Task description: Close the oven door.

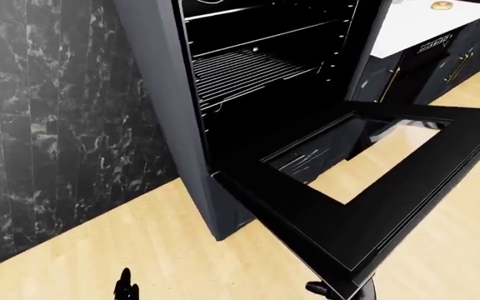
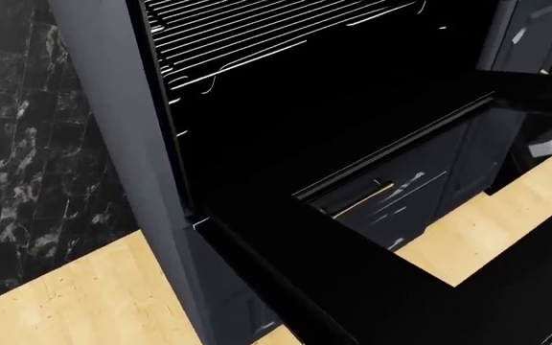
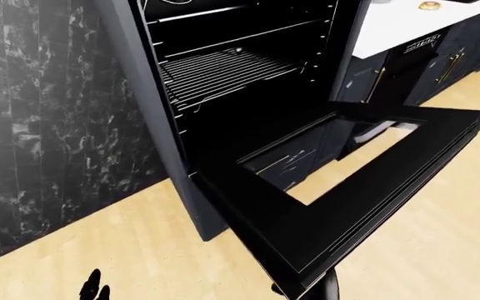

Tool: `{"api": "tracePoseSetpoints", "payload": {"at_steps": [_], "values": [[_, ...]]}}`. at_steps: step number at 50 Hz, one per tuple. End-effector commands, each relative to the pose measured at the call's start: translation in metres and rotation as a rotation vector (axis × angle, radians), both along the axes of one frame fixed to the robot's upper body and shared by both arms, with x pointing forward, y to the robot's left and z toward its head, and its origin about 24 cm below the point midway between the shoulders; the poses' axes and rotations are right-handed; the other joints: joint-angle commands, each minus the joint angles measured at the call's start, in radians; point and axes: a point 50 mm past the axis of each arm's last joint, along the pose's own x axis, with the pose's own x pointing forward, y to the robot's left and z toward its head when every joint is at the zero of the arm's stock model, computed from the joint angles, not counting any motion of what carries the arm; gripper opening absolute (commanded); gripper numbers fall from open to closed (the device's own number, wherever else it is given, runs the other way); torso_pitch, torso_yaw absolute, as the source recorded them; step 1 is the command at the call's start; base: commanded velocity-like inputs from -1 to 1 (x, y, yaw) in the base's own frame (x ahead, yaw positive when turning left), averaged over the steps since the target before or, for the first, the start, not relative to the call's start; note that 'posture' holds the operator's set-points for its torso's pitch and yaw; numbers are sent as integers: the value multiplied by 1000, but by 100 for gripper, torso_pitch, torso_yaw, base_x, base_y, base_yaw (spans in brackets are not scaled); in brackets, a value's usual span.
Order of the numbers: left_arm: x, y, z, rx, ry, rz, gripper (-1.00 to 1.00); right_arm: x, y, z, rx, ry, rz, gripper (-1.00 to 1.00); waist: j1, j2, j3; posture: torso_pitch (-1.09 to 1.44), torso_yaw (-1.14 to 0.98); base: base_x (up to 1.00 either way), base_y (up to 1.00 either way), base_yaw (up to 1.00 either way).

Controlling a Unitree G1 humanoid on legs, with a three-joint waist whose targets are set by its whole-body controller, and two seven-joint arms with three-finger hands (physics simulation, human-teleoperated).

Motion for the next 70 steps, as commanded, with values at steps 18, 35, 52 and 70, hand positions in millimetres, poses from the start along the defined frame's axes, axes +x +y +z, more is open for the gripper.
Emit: {"api": "tracePoseSetpoints", "payload": {"at_steps": [18,35,52,70], "values": [[12,-1,7,23,-64,-20,100,9,-9,10,-28,-72,-11,100,-23,-83,-21,0,0,0,0,-28],[12,0,7,21,-64,-20,100,12,-9,12,-6,-98,-17,100,-12,-54,-40,0,0,0,0,0],[12,0,7,21,-65,-21,100,12,-11,12,28,-102,-27,100,-18,-62,-25,0,0,0,29,0],[13,1,7,21,-65,-21,100,13,-11,14,22,-118,-31,100,-1,-27,-7,0,0,0,16,0]]}}
